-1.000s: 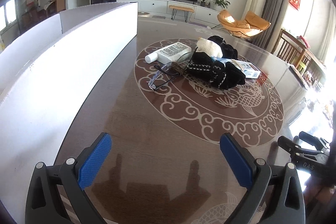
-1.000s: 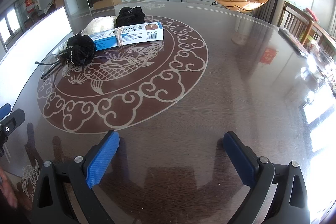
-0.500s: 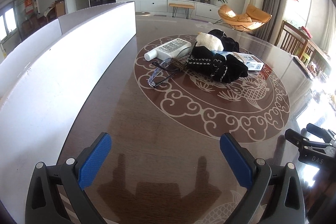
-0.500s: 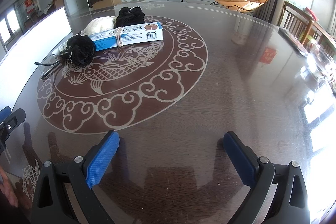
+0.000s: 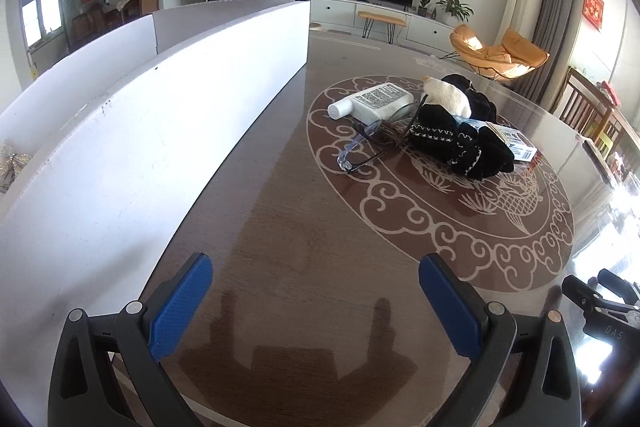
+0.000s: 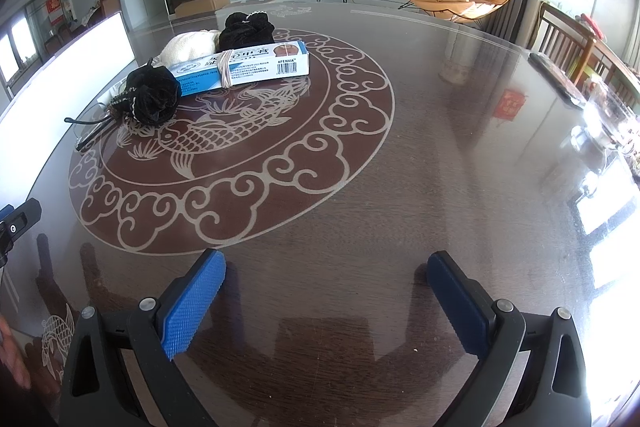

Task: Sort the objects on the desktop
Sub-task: 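Move the right tool onto the black knitted glove and close on it, then lift the black knitted glove off the pile with the right tool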

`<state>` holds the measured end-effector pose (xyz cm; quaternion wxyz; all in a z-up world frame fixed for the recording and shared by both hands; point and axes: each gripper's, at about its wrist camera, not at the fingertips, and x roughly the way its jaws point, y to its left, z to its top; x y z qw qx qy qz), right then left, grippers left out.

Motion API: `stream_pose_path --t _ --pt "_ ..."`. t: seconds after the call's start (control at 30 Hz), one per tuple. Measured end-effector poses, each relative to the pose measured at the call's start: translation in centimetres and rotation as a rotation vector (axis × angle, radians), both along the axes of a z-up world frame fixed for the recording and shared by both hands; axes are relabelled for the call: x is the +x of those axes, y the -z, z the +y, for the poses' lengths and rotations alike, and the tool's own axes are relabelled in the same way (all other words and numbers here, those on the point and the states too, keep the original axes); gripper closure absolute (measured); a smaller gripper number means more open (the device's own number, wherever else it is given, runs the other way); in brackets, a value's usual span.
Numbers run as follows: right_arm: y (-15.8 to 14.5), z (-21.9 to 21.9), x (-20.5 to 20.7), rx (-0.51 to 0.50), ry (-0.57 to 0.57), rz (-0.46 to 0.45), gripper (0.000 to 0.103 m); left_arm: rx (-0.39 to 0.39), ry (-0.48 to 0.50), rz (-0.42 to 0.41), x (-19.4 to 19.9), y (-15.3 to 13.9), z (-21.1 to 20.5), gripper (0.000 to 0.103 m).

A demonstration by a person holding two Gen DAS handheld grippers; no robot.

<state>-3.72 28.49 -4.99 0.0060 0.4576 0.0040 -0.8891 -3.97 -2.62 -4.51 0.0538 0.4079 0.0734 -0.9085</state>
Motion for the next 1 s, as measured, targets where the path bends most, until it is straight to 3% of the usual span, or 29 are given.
stream_pose_path --t 0.13,0.23,0.33,0.4,0.53,0.6,0.67,0.73,0.8,0.87,1.0 --pt "-0.6 -0.6 -1.3 -0.045 -0.098 0.013 0.000 0.045 -0.030 -0.013 -0.2 0.4 -0.9 0.000" --pt "-2.3 -2.4 -4.3 0.002 -0.150 0.049 0.000 0.041 -0.021 -0.021 -0.3 0.7 -0.6 0.000" --pt "-4.1 -3.8 -8.1 -0.165 -0.171 0.036 0.000 0.024 -0.002 -0.024 -0.4 0.8 0.0 0.000" --pt "-4.8 -6.0 -10.6 -0.205 -0.219 0.028 0.000 0.020 0.010 -0.027 -0.5 0.9 0.2 0.000" --pt "-3.9 -11.9 -13.5 -0.034 -0.411 0.013 0.001 0.031 0.014 -0.024 -0.4 0.9 0.0 0.000" --pt "-2.4 -14.0 -14.0 0.054 -0.482 -0.025 0.007 0.039 0.011 -0.024 -0.3 0.9 -0.1 0.000" --pt "-1.8 -15.5 -13.4 0.148 -0.531 0.007 0.011 0.046 0.013 -0.029 -0.4 1.0 -0.1 0.000" --pt "-1.5 -16.2 -12.6 0.185 -0.562 0.021 0.015 0.047 0.018 -0.038 -0.6 1.1 0.0 0.000" --pt "-1.5 -16.4 -11.6 0.204 -0.579 0.041 0.027 0.045 0.025 -0.042 -0.6 1.1 0.1 0.000" --pt "-1.1 -16.3 -11.0 0.193 -0.594 0.003 0.063 0.041 0.029 -0.041 -0.6 1.1 0.2 0.000" --pt "-0.6 -15.2 -8.5 0.200 -0.580 0.027 0.063 0.051 0.025 -0.042 -0.6 1.2 0.0 0.000"
